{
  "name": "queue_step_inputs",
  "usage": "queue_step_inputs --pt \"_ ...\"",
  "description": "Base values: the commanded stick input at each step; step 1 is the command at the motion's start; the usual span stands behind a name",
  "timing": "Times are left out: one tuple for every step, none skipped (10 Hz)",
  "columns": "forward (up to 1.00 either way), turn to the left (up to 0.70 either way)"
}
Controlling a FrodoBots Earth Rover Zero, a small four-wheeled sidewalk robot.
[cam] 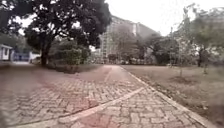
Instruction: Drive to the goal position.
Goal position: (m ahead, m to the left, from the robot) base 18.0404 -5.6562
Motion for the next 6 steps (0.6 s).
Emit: queue_step_inputs --pt "0.7 0.0" --pt "0.7 0.0" --pt "0.7 0.0" --pt "0.7 0.0" --pt "0.7 0.0" --pt "0.7 0.0"
